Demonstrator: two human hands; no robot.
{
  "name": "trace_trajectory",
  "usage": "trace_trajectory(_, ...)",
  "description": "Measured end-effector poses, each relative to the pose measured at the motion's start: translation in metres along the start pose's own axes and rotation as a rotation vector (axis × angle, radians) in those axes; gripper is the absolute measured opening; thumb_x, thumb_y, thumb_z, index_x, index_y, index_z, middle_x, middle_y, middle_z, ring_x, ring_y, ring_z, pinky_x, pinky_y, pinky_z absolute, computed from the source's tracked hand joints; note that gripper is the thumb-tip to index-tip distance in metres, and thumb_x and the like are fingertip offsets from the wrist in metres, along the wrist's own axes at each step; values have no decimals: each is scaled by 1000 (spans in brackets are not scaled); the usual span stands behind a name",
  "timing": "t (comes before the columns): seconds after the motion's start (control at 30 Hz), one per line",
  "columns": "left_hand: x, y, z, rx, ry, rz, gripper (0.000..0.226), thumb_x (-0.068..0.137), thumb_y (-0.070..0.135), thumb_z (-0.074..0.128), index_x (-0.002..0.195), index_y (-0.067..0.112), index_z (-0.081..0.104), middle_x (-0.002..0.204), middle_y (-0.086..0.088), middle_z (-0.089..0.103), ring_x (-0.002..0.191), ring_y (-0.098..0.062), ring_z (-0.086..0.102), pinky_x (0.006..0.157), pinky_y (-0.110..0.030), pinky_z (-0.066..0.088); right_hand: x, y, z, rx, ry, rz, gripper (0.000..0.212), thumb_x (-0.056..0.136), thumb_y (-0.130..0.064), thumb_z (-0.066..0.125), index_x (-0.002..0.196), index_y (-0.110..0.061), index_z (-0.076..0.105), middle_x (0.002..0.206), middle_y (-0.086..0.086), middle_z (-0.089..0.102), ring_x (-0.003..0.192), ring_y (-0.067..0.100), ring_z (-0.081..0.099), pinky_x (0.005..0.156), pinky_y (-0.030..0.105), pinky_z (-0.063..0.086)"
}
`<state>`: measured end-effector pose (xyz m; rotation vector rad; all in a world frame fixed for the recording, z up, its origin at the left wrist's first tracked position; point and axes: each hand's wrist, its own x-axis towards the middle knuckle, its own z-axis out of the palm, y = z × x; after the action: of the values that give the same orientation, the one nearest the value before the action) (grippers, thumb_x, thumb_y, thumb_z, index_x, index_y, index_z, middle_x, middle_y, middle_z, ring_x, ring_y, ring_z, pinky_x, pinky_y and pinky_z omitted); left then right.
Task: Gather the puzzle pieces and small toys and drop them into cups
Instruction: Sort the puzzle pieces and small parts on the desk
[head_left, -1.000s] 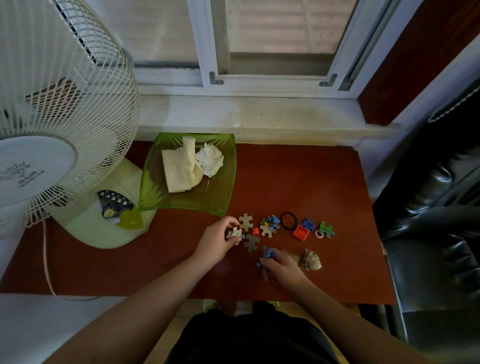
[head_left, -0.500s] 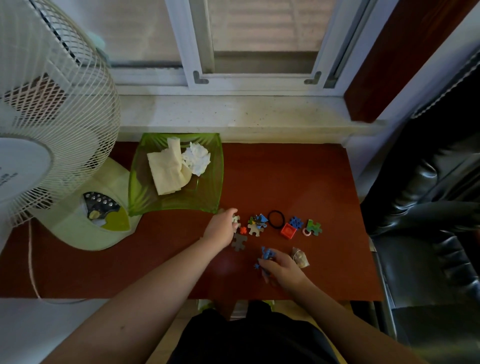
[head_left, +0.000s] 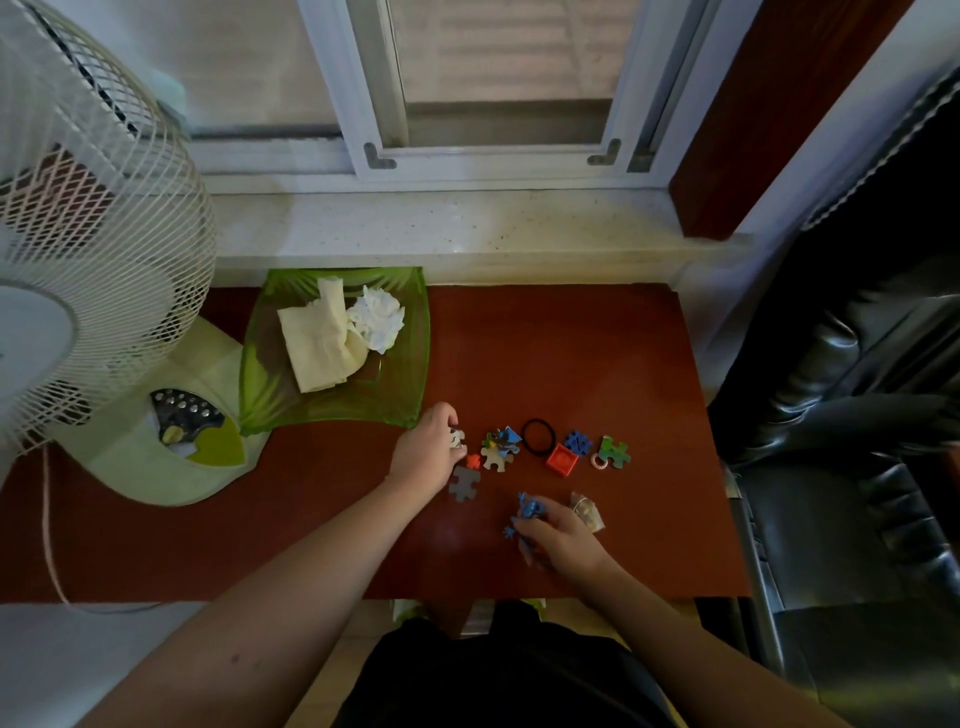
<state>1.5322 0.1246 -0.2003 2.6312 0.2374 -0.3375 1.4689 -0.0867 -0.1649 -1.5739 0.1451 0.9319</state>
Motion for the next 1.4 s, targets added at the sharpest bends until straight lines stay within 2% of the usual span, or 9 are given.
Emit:
trace_trajectory(0.13, -7, -5, 0, 20, 17, 38, 33, 90, 26, 64, 119, 14, 54, 117, -6, 53, 101, -27, 58, 86, -39, 46, 6, 0, 3, -73, -13, -31, 17, 98, -19, 52, 87, -7, 52, 55, 2, 53, 50, 14, 45, 53, 25, 38)
trace_trajectory(0.37, -40, -20, -2, -227, 100, 44, 20, 87, 23, 68, 100, 9, 61, 100, -3, 49, 87, -19, 53, 75, -24, 36, 20, 3, 13, -24, -38, -41, 21, 98, -19, 52, 79, -13, 54, 53, 4, 52, 47, 15, 44, 48, 26, 36)
trace_trajectory(0.5, -71, -26, 2, -294, 111, 51, 22, 88, 28, 66, 93, 10, 55, 93, 0, 51, 80, -12, 50, 70, -24, 36, 25, 2, 16, 38, -32, -59, 20, 92, -21, 56, 75, -10, 52, 52, 4, 50, 48, 16, 43, 48, 27, 35)
trace_trajectory(0.63, -90, -31, 14, -345, 31, -35, 23, 88, 36, 65, 90, 22, 48, 78, 4, 59, 72, -13, 58, 62, -30, 42, 31, 5, 17, 166, -1, 47, 17, 96, -6, 50, 79, -6, 50, 50, 5, 45, 44, 16, 37, 48, 32, 24)
trace_trajectory(0.83, -74, -13, 21, -197, -129, 25, 55, 90, 38, 59, 139, 28, 36, 114, -3, 66, 102, -22, 64, 78, -37, 53, 29, -2, 15, -50, -21, 14, 27, 99, -20, 51, 73, -11, 51, 49, 1, 47, 42, 15, 39, 48, 28, 33)
trace_trajectory(0.93, -59, -2, 19, -123, -182, -24, 62, 91, 36, 59, 144, 26, 31, 121, -7, 64, 108, -27, 62, 82, -40, 53, 26, -5, 12, -110, -31, 14, 28, 99, -24, 51, 75, -11, 52, 50, -1, 49, 43, 14, 42, 48, 24, 35)
trace_trajectory(1.03, -50, 3, 18, -70, -214, -81, 57, 89, 34, 62, 137, 26, 34, 112, -8, 65, 100, -28, 63, 77, -40, 53, 25, -3, 9, -92, -25, 9, 29, 98, -20, 54, 70, -10, 52, 49, 0, 49, 43, 15, 42, 47, 26, 35)
trace_trajectory(1.2, -44, 6, 19, -82, -196, -186, 53, 84, 34, 69, 127, 20, 41, 112, -8, 64, 102, -27, 63, 76, -36, 50, 26, 1, 5, 243, -49, 90, 26, 95, -2, 52, 69, -6, 48, 50, 3, 44, 42, 15, 36, 46, 29, 25)
trace_trajectory(1.4, -43, 11, 14, -70, -203, -188, 38, 84, 29, 70, 102, 21, 37, 97, -3, 60, 83, -23, 59, 65, -34, 45, 27, -1, 6, 274, -114, 95, 15, 90, 1, 55, 78, -7, 48, 47, 2, 42, 39, 12, 33, 42, 24, 25)
